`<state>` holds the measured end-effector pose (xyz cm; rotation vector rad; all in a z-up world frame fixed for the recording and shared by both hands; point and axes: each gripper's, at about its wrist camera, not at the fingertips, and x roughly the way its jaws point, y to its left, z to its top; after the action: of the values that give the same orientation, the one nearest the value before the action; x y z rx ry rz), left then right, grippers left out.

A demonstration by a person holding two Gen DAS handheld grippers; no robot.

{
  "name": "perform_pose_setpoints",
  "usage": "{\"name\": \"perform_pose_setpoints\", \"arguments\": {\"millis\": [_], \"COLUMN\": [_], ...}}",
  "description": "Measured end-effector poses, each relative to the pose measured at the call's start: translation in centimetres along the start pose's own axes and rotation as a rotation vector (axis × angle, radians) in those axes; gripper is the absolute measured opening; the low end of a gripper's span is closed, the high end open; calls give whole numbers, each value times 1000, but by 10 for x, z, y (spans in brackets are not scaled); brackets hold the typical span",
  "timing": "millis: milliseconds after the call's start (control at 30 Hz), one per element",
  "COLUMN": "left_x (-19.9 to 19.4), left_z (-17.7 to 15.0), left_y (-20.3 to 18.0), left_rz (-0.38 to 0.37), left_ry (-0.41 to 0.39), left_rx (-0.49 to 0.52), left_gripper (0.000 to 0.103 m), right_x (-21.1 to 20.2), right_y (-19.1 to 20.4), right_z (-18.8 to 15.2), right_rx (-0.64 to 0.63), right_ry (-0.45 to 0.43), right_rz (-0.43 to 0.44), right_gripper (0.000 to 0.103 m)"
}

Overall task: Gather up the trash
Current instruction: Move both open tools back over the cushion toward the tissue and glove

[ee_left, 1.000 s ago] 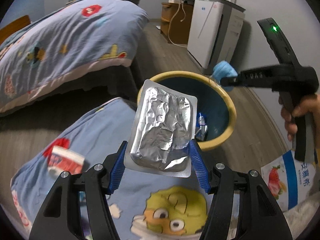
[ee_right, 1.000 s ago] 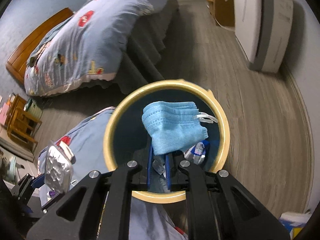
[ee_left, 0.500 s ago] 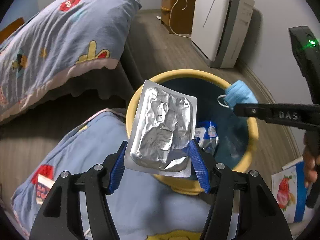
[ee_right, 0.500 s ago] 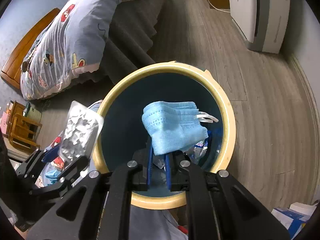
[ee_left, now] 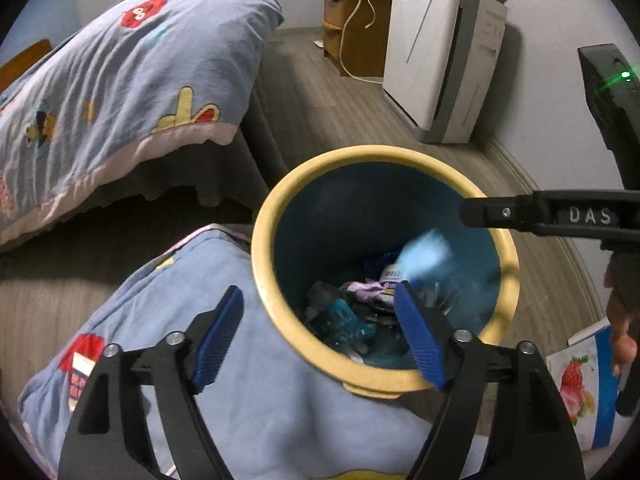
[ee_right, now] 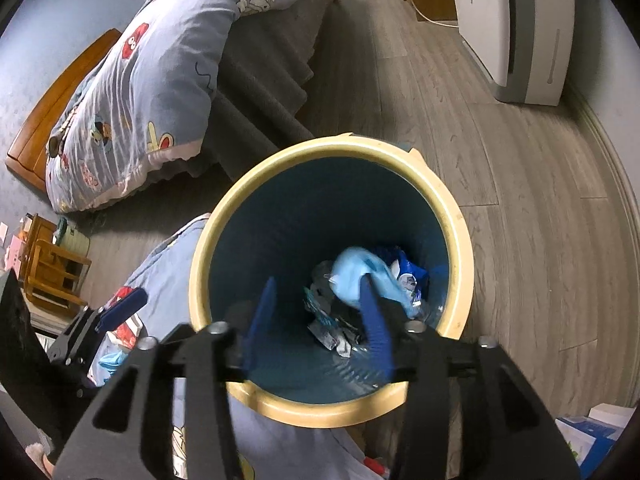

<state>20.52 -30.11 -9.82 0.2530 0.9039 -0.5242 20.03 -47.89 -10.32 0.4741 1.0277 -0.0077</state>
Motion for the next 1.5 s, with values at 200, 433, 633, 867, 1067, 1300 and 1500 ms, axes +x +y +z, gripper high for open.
{"name": "perform_pose_setpoints", "arguments": {"millis": [200, 433, 633, 867, 1067, 1300, 1500], "left_x": [-20, -40, -78, -142, -200, -242, -247], "left_z": [-13, -26, -39, -67, -101, -144, -167], "left_y": [11, 29, 48, 84, 117, 148, 164], "left_rz": [26, 56, 83, 153, 215, 233, 268], "left_ry": [-25, -17, -47, -76, -94, -110, -96], "left_rx": [-6, -39, -74, -146, -219, -363, -395], "left_gripper": [90, 93, 95, 95, 96, 96, 96], "right_x": [-5, -10, -20, -40, -65, -83, -77], "right_y": [3, 14, 28, 63, 104, 160, 187], "right_z": [2, 3, 3, -12, -36, -83, -127], "right_rx": [-5, -49, -106, -198, -209, -277, -298], "right_ry": [-20, -39, -58, -65, -62, -59, -3], "right_rz": [-11, -36, -74, -68, 6, 35, 43], "right_gripper": [69, 92, 97, 97, 97, 97, 97]}}
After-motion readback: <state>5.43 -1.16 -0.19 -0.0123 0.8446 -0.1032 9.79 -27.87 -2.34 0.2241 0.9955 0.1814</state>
